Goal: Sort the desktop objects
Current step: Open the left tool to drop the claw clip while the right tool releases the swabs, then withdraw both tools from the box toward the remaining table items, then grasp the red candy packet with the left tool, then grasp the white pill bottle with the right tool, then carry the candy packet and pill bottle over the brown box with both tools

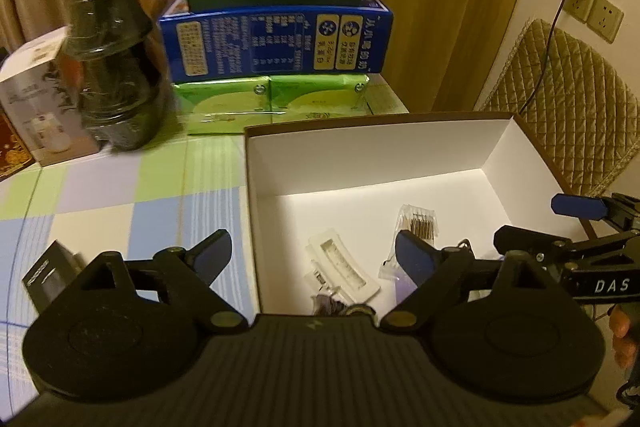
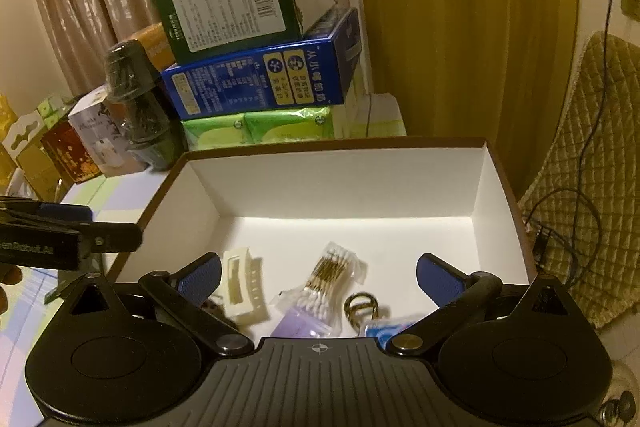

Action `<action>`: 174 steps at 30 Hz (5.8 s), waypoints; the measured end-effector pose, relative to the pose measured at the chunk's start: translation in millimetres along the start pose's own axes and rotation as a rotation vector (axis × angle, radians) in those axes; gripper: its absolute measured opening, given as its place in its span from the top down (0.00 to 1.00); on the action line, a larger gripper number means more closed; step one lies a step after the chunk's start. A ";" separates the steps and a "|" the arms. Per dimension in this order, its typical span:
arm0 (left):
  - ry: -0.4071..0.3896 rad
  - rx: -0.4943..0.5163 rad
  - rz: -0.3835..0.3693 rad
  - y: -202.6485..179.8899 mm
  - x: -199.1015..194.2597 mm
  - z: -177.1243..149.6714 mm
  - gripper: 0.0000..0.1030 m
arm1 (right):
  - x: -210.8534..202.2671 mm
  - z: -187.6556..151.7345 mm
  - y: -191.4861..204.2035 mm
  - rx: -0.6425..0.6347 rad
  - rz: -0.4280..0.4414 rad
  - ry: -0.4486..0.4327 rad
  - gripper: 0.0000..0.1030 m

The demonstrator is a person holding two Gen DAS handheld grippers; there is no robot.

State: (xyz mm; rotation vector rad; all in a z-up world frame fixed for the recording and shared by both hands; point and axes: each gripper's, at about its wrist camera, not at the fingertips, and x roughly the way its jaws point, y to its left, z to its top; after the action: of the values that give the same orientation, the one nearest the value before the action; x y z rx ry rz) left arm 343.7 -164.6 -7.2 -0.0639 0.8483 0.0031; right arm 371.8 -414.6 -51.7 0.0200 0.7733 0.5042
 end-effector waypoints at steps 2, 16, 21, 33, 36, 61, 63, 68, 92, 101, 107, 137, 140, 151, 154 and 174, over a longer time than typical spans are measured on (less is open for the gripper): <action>-0.002 -0.004 0.007 2.4 -10.5 -5.8 0.15 | -7.8 -3.7 4.0 0.004 0.000 -0.002 0.02; -0.025 -0.036 0.049 24.1 -75.3 -50.1 0.15 | -52.2 -23.9 41.5 0.005 0.031 -0.038 0.02; -0.021 -0.044 0.060 33.5 -92.7 -68.6 0.15 | -63.2 -36.3 59.1 -0.002 0.048 -0.026 0.02; 0.032 -0.078 0.092 67.2 -125.2 -122.7 0.15 | -73.0 -73.9 102.0 -0.032 0.085 0.040 0.02; 0.045 -0.088 0.099 76.1 -131.5 -134.9 0.15 | -72.8 -82.4 113.6 -0.045 0.100 0.065 0.02; 0.122 -0.202 0.179 140.8 -158.5 -195.1 0.15 | -33.8 -120.1 198.8 -0.145 0.215 0.214 0.02; 0.122 -0.211 0.186 145.4 -160.4 -197.7 0.15 | -30.5 -120.8 204.5 -0.153 0.223 0.221 0.02; 0.124 -0.233 0.202 157.7 -163.5 -203.1 0.15 | -19.8 -123.8 219.9 -0.168 0.240 0.239 0.02; 0.145 -0.250 0.221 218.3 -127.2 -202.3 0.15 | 50.4 -119.4 269.2 -0.176 0.241 0.161 0.02; 0.150 -0.226 0.146 222.8 -83.0 -189.8 0.21 | 73.6 -114.4 262.9 -0.162 0.224 0.165 0.49; 0.188 -0.200 0.107 223.4 -44.3 -183.9 0.32 | 84.3 -113.8 258.8 -0.144 0.203 0.188 0.50; 0.224 -0.306 0.205 306.1 -26.5 -198.2 0.72 | 165.0 -112.1 309.5 -0.520 0.262 0.180 0.38; 0.224 -0.307 0.206 306.3 -25.7 -198.3 0.72 | 171.7 -116.9 314.9 -0.602 0.273 0.172 0.38; 0.226 -0.287 0.225 301.9 -23.2 -197.8 0.71 | 173.8 -121.6 314.8 -0.607 0.269 0.208 0.56; 0.227 -0.276 0.232 299.9 -22.5 -197.7 0.70 | 170.9 -121.0 311.6 -0.565 0.269 0.226 0.56; 0.261 -0.197 0.175 267.3 -38.8 -215.2 0.75 | 116.8 -142.1 264.9 -0.290 0.245 0.313 0.57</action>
State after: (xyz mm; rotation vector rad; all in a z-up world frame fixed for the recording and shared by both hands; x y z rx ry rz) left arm 149.2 90.6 -134.8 -0.1775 1.1107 0.2472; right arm 233.2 -152.7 -179.0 -0.2407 1.0024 0.8630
